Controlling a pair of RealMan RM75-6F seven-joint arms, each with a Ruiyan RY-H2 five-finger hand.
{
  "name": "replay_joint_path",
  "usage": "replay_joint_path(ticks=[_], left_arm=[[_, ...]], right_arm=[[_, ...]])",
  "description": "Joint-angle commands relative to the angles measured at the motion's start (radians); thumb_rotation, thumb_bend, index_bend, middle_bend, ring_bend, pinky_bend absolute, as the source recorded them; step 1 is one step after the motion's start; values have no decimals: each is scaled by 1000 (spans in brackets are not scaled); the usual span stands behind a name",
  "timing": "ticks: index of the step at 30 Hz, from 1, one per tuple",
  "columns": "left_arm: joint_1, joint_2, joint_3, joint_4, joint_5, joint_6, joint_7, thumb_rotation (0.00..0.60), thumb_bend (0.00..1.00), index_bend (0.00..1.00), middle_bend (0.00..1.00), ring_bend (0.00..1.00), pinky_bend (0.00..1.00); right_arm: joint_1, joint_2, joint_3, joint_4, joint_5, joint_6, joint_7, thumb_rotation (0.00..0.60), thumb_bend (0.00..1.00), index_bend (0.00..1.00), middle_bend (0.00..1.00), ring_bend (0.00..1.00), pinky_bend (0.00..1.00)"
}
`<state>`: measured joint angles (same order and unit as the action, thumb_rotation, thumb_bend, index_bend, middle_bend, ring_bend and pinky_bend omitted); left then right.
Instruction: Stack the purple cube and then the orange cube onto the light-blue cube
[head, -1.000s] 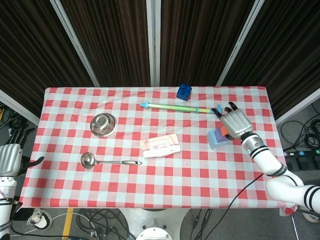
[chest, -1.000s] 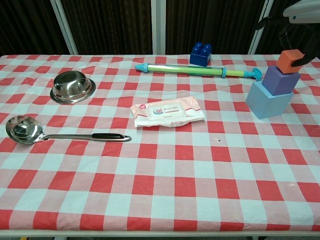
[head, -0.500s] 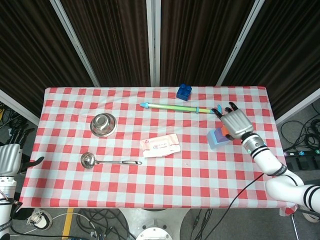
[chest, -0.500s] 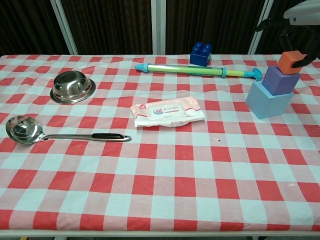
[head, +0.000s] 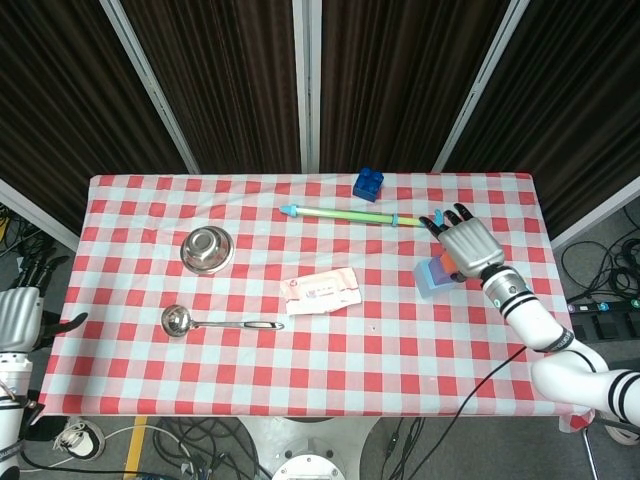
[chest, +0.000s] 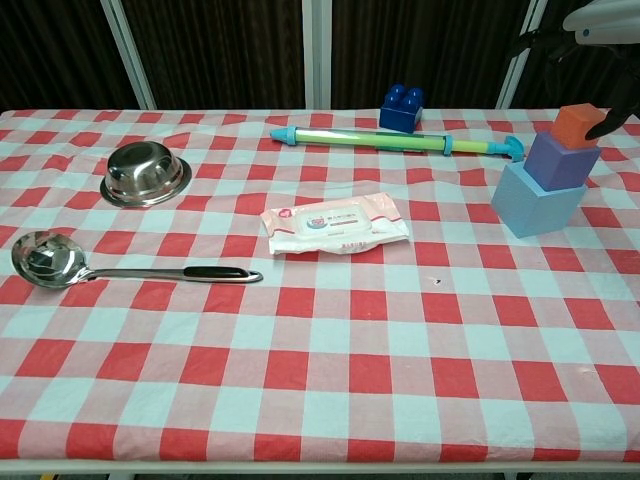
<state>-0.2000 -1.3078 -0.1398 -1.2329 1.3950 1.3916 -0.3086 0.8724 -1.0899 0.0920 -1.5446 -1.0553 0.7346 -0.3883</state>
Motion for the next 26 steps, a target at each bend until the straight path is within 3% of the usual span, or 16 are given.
replay_joint_path(ticks=[1,5,7,11,14,19,26], left_arm=[[0,1,0,0,1,1,0,600,60,224,202,144,314],[0,1,0,-2,1,1,0,600,60,224,202,145,314],[0,1,0,-2,2,1,1,600,60,223,202,144,314],[0,1,1,-3,6,5,2,600,60,223,202,144,314],[0,4,5,-12,14,8,0,600,60,223,202,144,314],[-5,5,9,-25,27,12,16,600,60,224,202,144,314],[-20,0,11,-32,27,-13,26,600,60,224,202,144,313]], right_arm=[[-11,27,18,-37,-19,32,26,600,7,0,330,72,52],[-63,99,52,-136,-84,150,86,600,2,0,320,66,48],[-120,137,63,-201,-130,260,117,600,0,0,301,59,46],[-266,159,27,-270,-282,502,155,600,15,0,238,36,45],[-366,132,-36,-229,-390,627,147,600,25,0,185,11,45],[-521,16,-114,-117,-448,777,130,600,29,0,130,0,8],[-642,-117,-121,4,-459,893,251,600,64,0,116,0,0]])
